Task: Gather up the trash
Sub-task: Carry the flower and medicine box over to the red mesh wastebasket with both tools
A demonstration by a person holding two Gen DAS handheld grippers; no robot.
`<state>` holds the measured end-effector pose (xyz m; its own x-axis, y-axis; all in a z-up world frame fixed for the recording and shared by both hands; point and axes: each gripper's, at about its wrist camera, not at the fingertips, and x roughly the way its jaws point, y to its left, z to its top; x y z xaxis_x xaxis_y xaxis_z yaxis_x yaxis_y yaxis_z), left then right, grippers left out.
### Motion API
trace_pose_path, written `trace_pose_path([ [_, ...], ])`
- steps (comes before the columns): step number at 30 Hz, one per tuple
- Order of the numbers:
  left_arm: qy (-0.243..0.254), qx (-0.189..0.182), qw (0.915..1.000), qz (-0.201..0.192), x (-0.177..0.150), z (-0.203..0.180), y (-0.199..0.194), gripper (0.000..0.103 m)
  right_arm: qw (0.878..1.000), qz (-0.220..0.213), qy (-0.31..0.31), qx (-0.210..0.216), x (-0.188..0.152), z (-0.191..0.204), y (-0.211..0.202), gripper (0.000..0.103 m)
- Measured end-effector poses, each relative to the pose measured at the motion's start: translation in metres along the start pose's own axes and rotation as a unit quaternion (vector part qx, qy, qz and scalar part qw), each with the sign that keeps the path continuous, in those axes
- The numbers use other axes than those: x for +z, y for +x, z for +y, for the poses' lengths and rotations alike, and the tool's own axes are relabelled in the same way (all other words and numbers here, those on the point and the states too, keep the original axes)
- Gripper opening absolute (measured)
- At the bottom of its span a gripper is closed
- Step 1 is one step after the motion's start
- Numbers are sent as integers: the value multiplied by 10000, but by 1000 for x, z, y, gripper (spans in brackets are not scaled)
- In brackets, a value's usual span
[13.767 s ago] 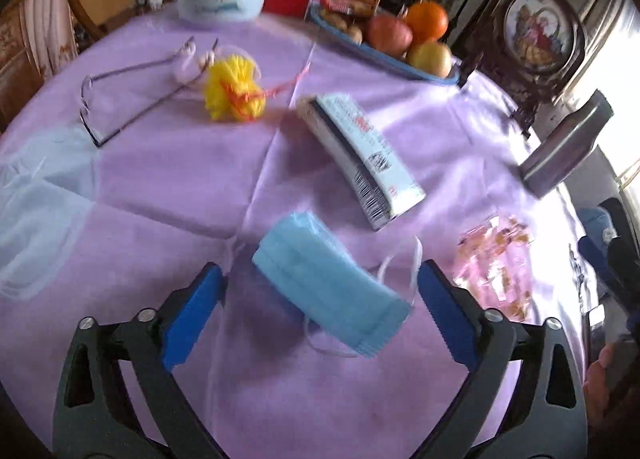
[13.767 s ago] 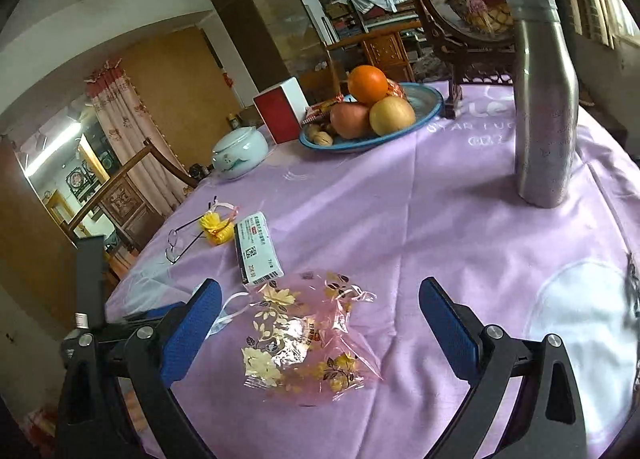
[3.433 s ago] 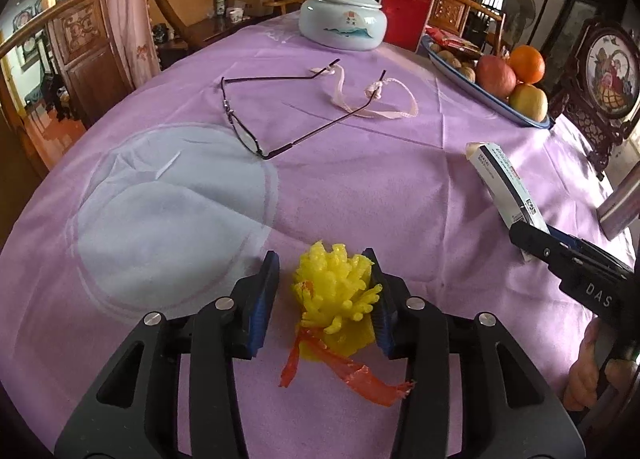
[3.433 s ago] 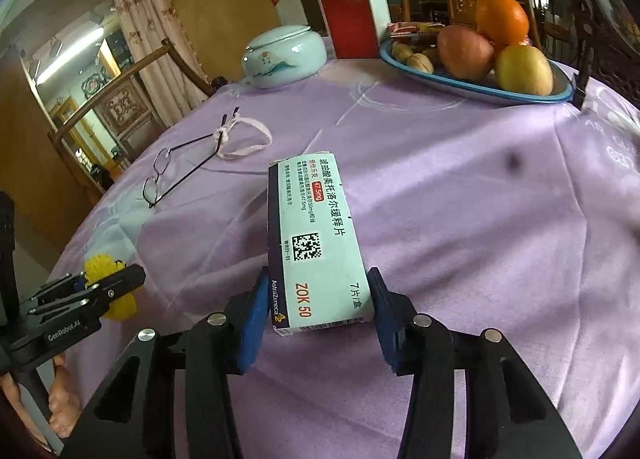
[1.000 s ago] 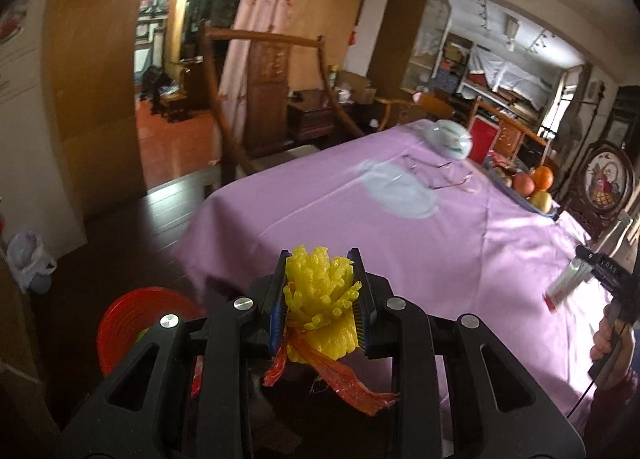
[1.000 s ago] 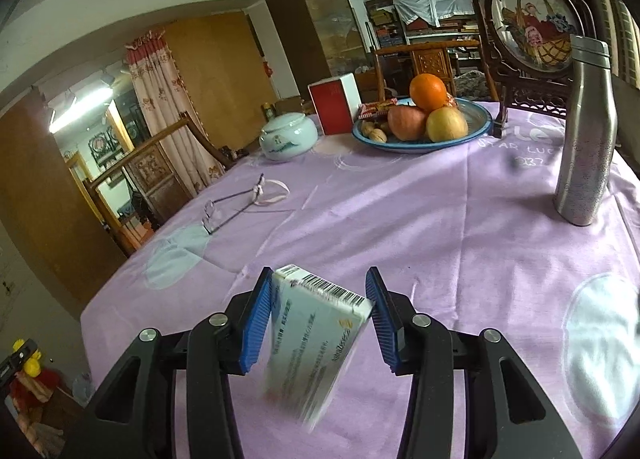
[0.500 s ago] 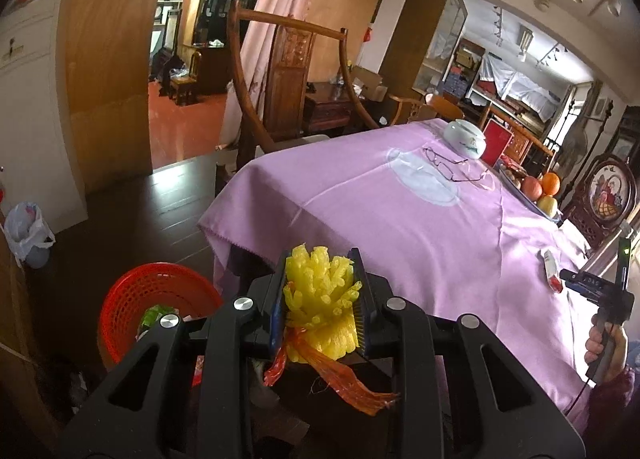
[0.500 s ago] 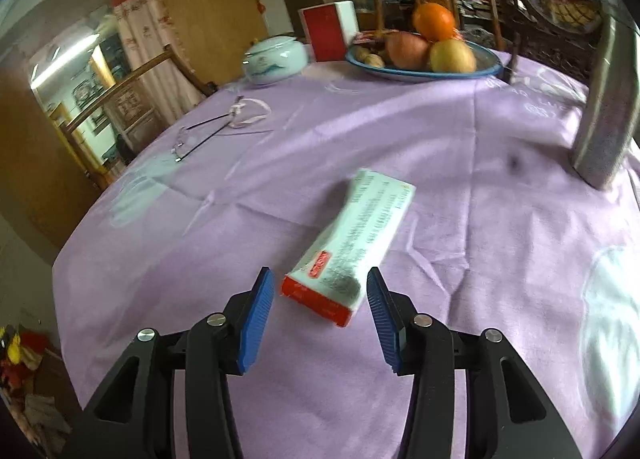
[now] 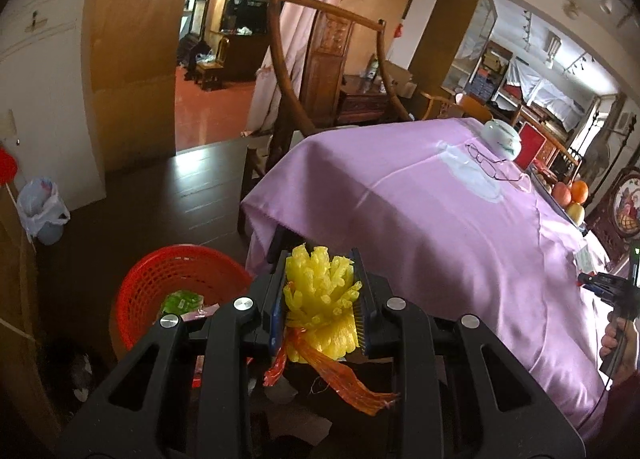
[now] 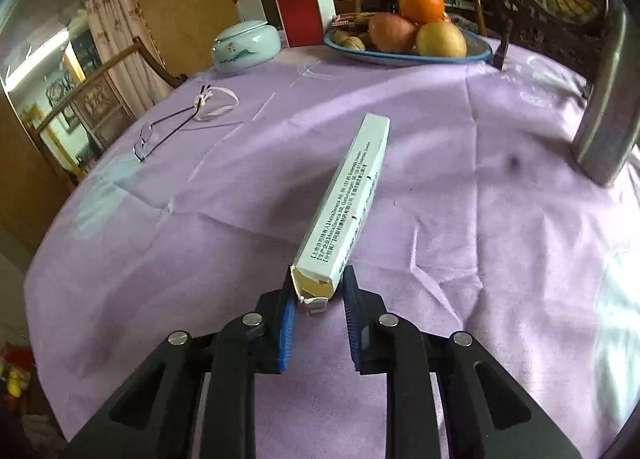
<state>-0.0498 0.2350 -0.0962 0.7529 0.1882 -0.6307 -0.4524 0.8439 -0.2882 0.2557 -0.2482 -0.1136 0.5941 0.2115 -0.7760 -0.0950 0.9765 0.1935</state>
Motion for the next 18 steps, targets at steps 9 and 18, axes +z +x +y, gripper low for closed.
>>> trace_pose_path([
  [9,-119,225,9997,52,-10,31,8,29,9965,-640,-297,457,-6,14,-37,22],
  [18,-375,371,9986,7,-10,65,7,29,9808,-1014,-1007,1330,-34,90,-75,21],
])
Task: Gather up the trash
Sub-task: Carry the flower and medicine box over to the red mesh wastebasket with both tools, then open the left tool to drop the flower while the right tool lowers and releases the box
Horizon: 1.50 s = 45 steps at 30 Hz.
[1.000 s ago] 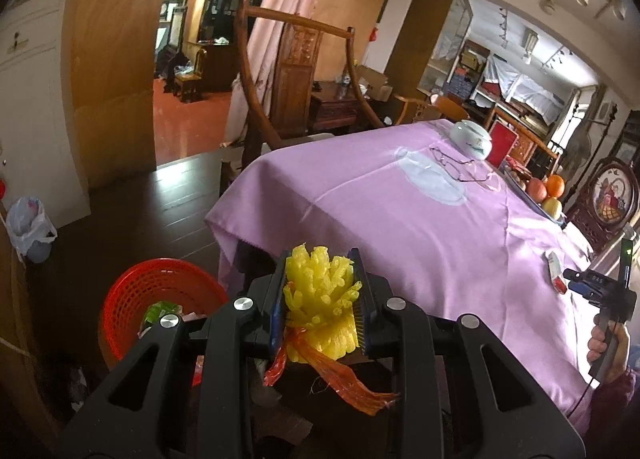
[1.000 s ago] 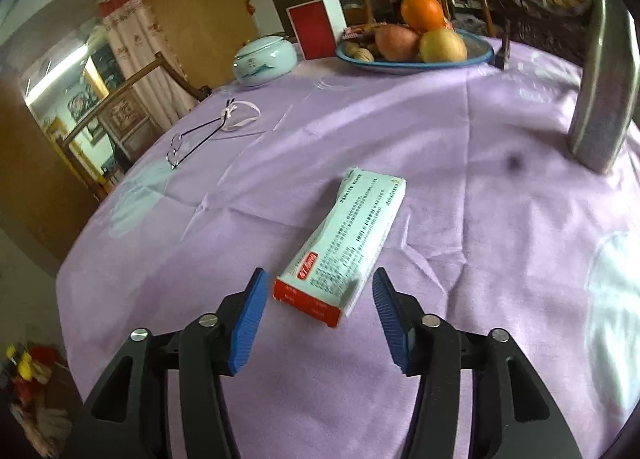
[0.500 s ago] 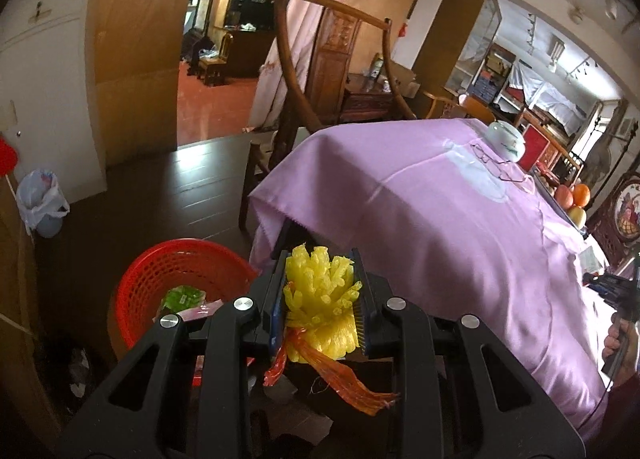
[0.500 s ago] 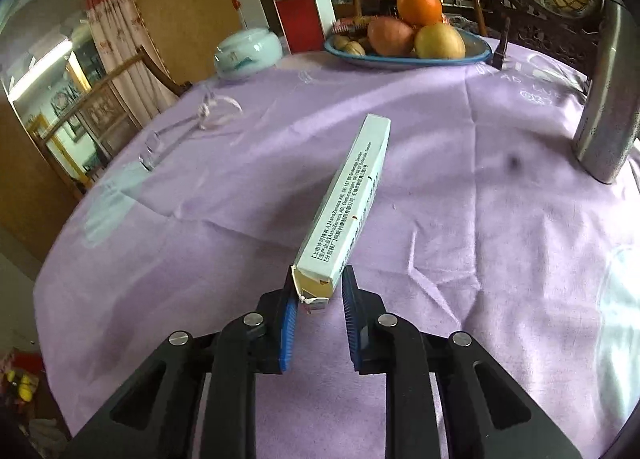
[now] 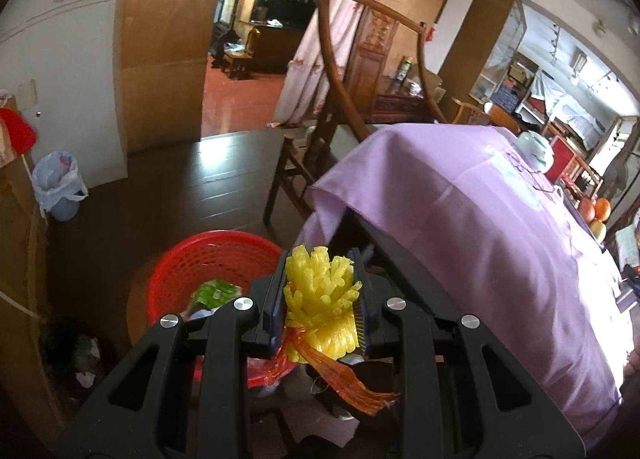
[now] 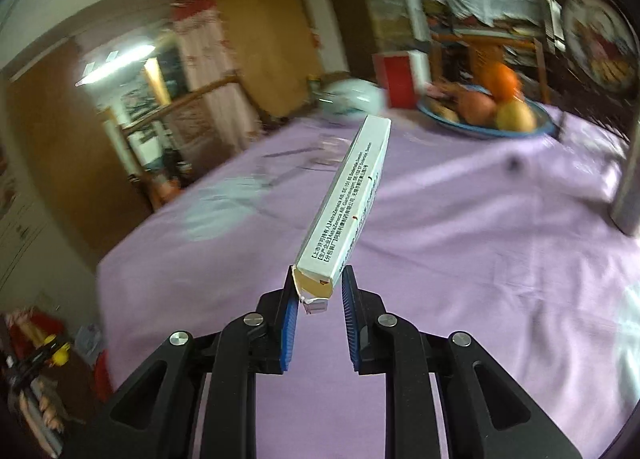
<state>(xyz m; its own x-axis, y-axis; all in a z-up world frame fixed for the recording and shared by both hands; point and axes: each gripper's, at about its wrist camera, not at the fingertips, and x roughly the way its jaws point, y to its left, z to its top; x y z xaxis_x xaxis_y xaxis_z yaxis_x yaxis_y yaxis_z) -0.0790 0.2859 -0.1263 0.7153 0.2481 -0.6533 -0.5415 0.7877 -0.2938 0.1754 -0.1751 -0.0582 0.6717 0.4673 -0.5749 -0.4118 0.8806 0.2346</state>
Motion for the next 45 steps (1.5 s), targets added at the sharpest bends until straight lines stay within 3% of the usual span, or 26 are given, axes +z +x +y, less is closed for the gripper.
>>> trace_pose_path([
  [6,-233,141,9996,9,0,34,0,29,9928,35,-715,961,-5,109,4,21],
  [11,-320,389,9987,66,-8,59,13,29,9765,151,-1353,1670,-16,198,6,22],
  [19,-483,433,9972,366,-25,83,47,29,9529,689,-2017,2157,-48,287,27,22],
  [26,-441,602,9959,502,-35,93,67,30,9405,1110,-2330,2210,-77,337,52,22],
  [34,-300,757,9947,625,-40,96,75,30,9268,1511,-2528,2330,-108,367,87,22],
  [42,-290,870,9941,572,-41,97,73,62,9246,1708,-2439,2378,-116,366,102,22],
  [45,-313,945,9938,504,-40,98,69,69,9240,1738,-2423,2392,-119,366,104,22],
])
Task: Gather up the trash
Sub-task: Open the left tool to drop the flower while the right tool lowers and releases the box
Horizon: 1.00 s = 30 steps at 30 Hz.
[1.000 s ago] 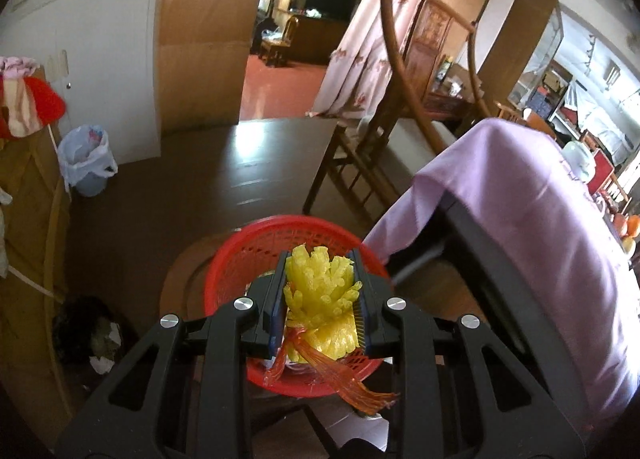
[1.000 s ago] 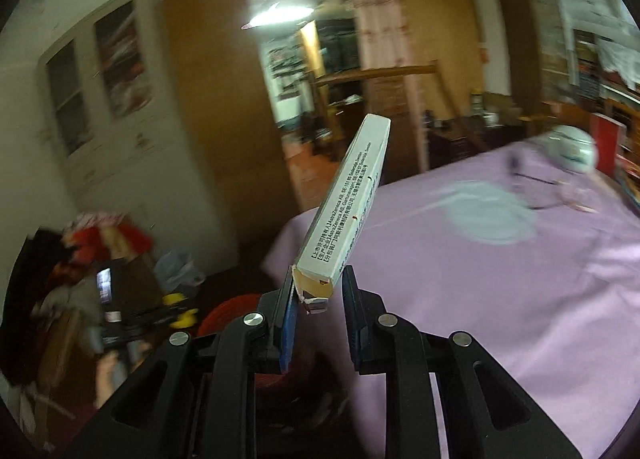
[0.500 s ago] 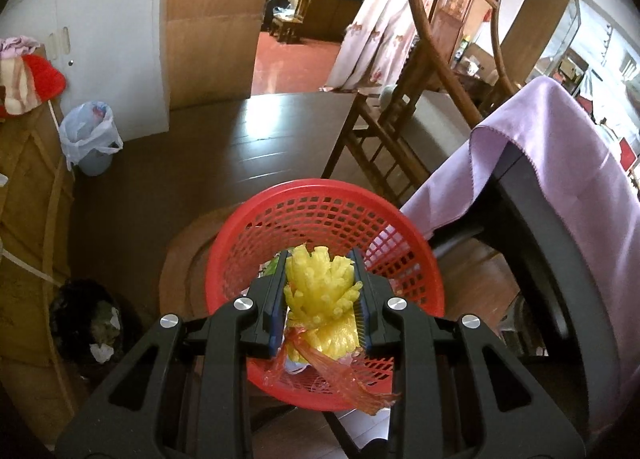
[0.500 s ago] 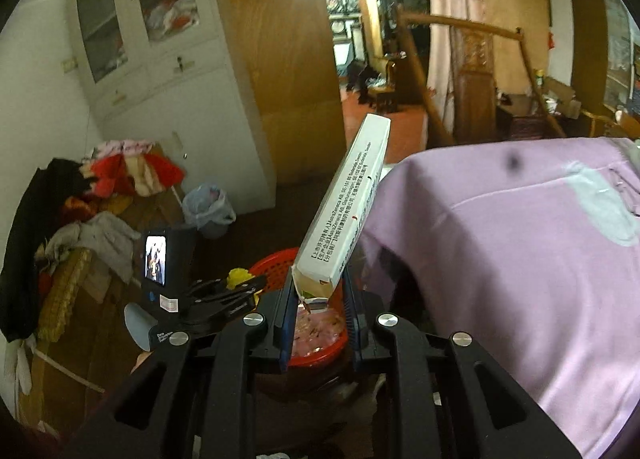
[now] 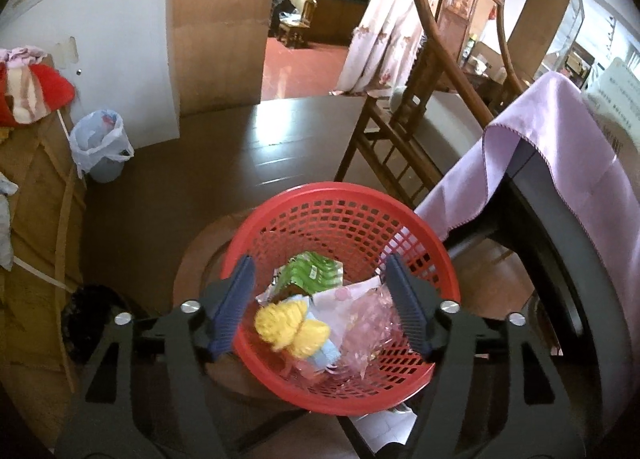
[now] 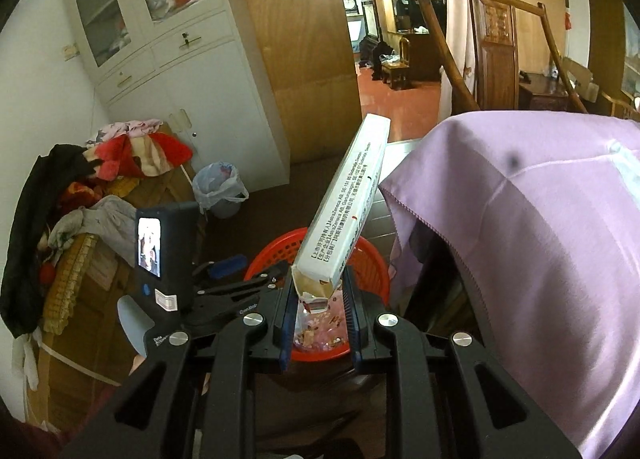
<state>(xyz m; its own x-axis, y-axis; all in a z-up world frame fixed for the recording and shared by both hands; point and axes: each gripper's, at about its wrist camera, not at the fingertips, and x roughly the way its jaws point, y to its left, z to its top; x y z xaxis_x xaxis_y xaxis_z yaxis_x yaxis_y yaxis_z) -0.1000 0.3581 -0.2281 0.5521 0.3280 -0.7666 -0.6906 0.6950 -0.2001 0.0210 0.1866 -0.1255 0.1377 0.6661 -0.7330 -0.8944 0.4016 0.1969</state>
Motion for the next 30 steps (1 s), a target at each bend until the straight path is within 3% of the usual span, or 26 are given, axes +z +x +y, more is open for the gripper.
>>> trace_pose_path([
  [7,-522,492,9973,-173,15,34,-17,81,9998,105,-146,35,-2,9,7,22],
  [13,-1304,903,9862,-474,25,81,-45,82,9996,189,-179,69,0,17,16,22],
  [18,-1729,720,9804,-614,27,99,-59,86,9984,417,-350,120,-1,31,39,22],
  [30,-2095,867,9723,-573,25,127,-56,87,9870,1512,-534,145,-17,46,142,22],
])
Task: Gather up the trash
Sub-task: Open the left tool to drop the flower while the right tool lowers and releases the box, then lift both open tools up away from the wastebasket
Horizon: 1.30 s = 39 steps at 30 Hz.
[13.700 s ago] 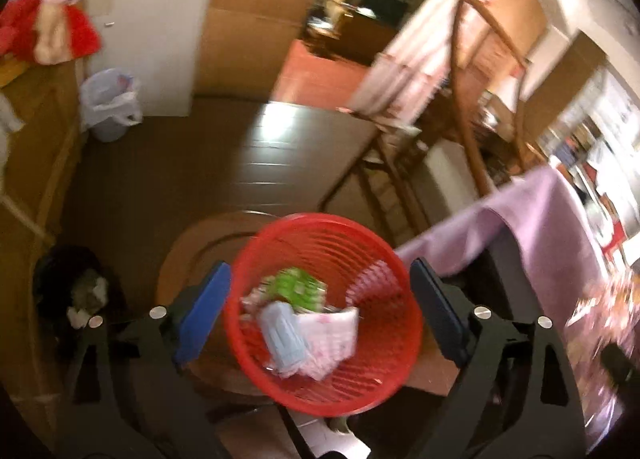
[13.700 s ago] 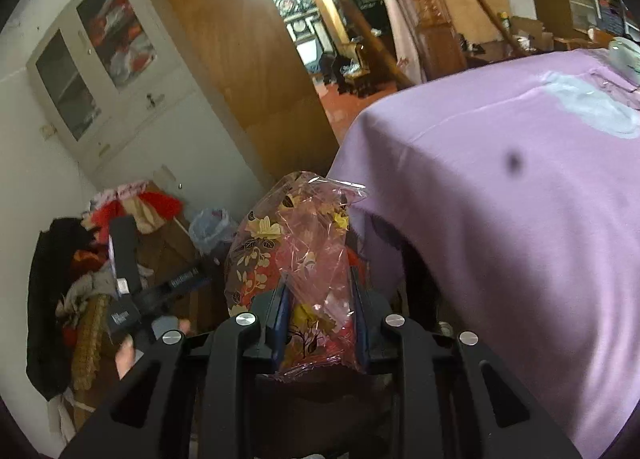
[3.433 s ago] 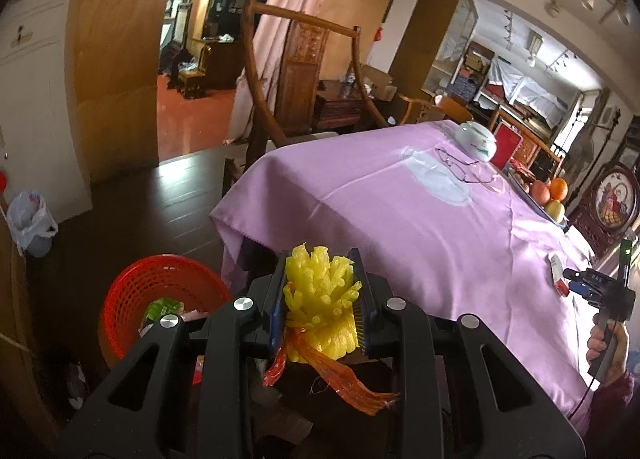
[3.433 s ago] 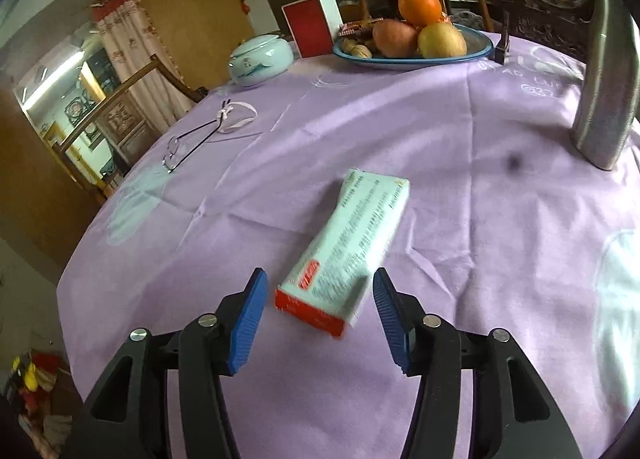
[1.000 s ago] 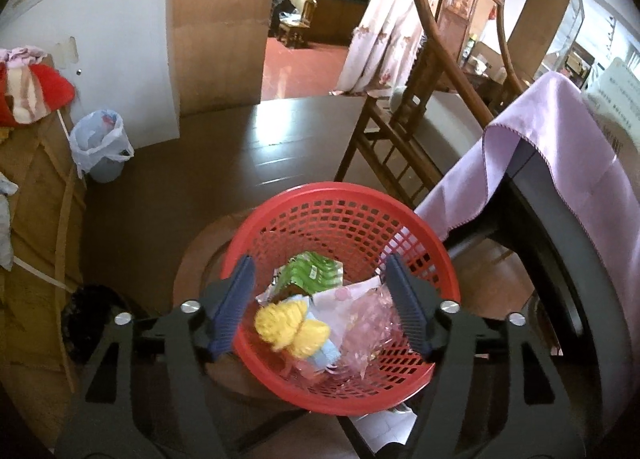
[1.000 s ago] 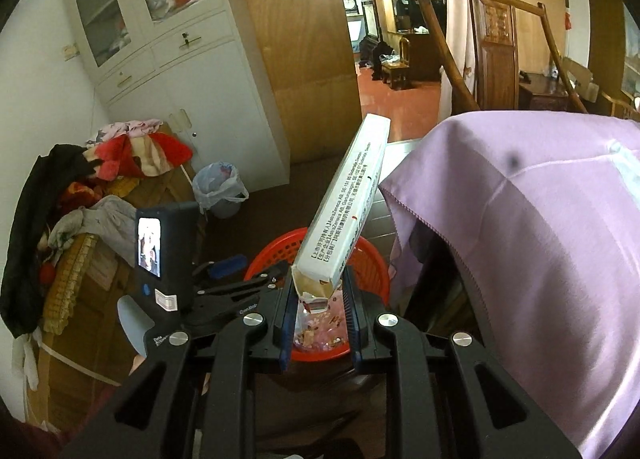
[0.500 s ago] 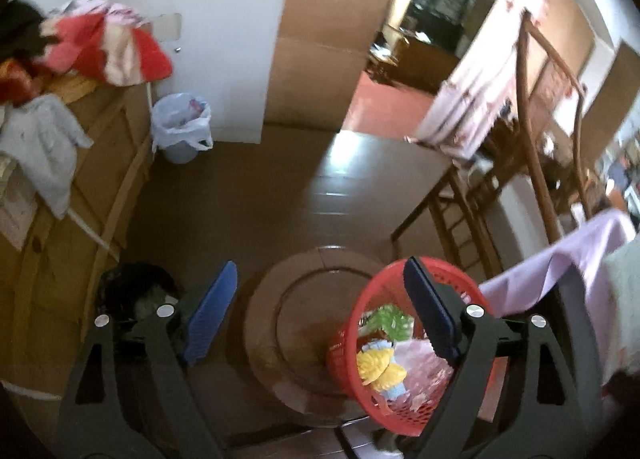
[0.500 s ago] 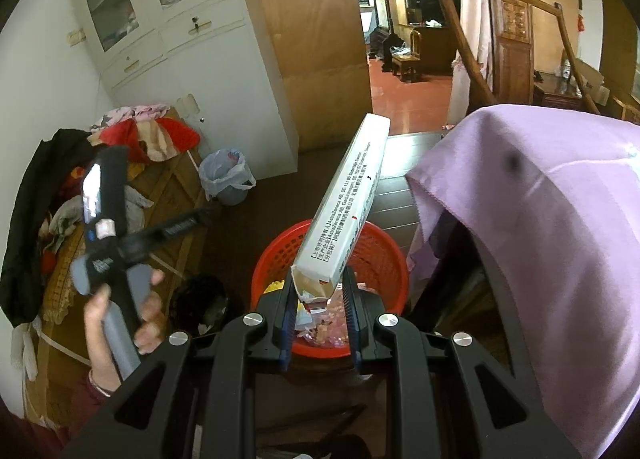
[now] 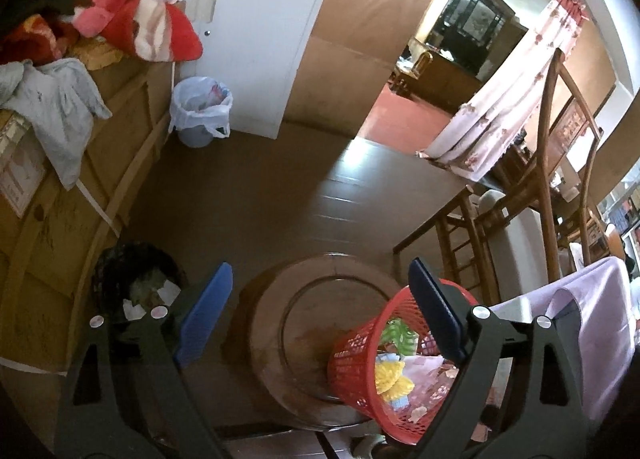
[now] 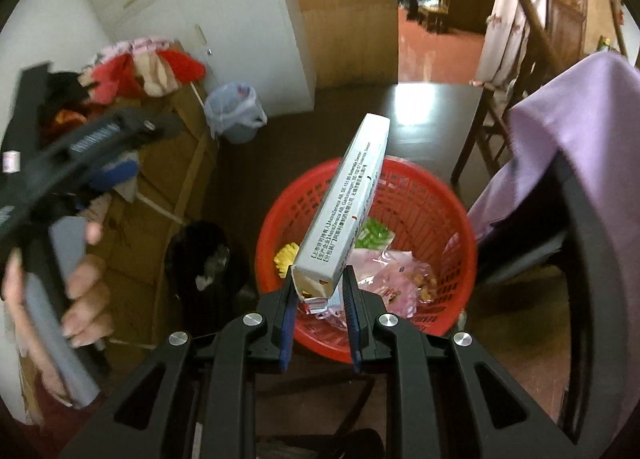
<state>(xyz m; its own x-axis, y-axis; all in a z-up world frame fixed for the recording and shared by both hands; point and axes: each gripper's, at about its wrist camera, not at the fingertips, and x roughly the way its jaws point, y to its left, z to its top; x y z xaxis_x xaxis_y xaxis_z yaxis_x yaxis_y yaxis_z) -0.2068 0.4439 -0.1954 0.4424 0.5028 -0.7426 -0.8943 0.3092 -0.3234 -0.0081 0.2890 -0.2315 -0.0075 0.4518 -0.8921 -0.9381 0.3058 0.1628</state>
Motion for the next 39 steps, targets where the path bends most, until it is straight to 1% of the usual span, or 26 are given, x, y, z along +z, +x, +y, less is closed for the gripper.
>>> trace_pose_path([
  [4,15,-27,10000,9,-1,0,0,87,9993,367,60,-48,4,-2,38,22],
  [8,112,79,9999,-37,-1,-2,1,87,9976,676,49,-164,6,-4,69,22],
  [10,121,117,9999,-40,-2,-2,1,87,9967,792,73,-191,6,-6,80,22],
  [15,39,35,9999,89,-2,2,7,87,9943,1031,83,-251,7,-10,103,22],
  [17,28,55,9999,105,-3,3,9,87,9928,1170,137,-224,7,-11,112,22],
  [21,23,89,9999,127,-2,3,10,89,9902,1362,215,-206,2,-15,128,23],
  [26,99,136,9998,136,-3,-1,12,89,9905,1351,132,-218,3,-13,125,26],
  [28,127,144,9997,126,-4,-2,12,89,9914,1282,106,-232,6,-12,119,31],
  [29,133,146,9997,120,-4,-2,12,89,9919,1245,96,-247,7,-13,115,32],
  [34,207,163,9996,48,-4,-5,8,89,9938,1055,172,-321,6,-16,98,32],
  [39,215,126,9997,39,-4,-6,5,89,9961,754,83,-445,10,-12,82,32],
])
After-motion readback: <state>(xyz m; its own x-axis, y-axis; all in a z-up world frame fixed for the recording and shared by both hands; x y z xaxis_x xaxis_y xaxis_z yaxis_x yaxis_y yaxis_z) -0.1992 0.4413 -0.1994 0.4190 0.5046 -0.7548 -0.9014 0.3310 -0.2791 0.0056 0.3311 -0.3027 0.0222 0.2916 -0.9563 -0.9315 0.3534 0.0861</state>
